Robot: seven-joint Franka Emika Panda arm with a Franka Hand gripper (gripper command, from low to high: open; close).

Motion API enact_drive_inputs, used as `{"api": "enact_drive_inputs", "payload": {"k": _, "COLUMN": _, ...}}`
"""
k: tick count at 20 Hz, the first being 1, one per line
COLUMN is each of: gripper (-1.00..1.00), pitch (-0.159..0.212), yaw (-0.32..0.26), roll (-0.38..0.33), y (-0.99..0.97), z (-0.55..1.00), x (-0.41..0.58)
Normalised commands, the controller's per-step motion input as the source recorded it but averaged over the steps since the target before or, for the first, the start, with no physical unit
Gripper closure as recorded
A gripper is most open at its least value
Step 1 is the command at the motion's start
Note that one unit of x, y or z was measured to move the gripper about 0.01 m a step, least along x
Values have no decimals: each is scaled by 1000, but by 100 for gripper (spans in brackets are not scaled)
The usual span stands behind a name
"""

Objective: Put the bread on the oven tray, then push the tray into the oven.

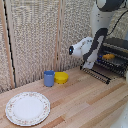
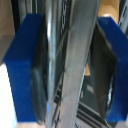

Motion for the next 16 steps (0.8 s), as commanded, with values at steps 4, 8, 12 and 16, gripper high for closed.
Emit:
{"api": "enact_drive_inputs", "payload": {"k": 4, "gripper": 100, "pitch": -10, "yaw": -3, "roll": 0, "y": -1000, "z": -93, "x": 35}}
{"api": "enact_drive_inputs", "payload": {"k": 8, "gripper": 100, "pitch": -9, "yaw": 0, "roll": 3, "y": -1000, "z": -61, "x": 33}}
{"api": "enact_drive_inputs", "payload": {"k": 12, "gripper": 100, "pitch": -18, "yaw": -3, "roll": 32, "y": -726, "z": 0, "x": 3}}
{"api": "enact_drive_inputs", "payload": {"k": 16, "gripper": -100, "pitch": 0, "yaw": -45, "roll": 0, "y": -172, "z": 0, "x": 30}}
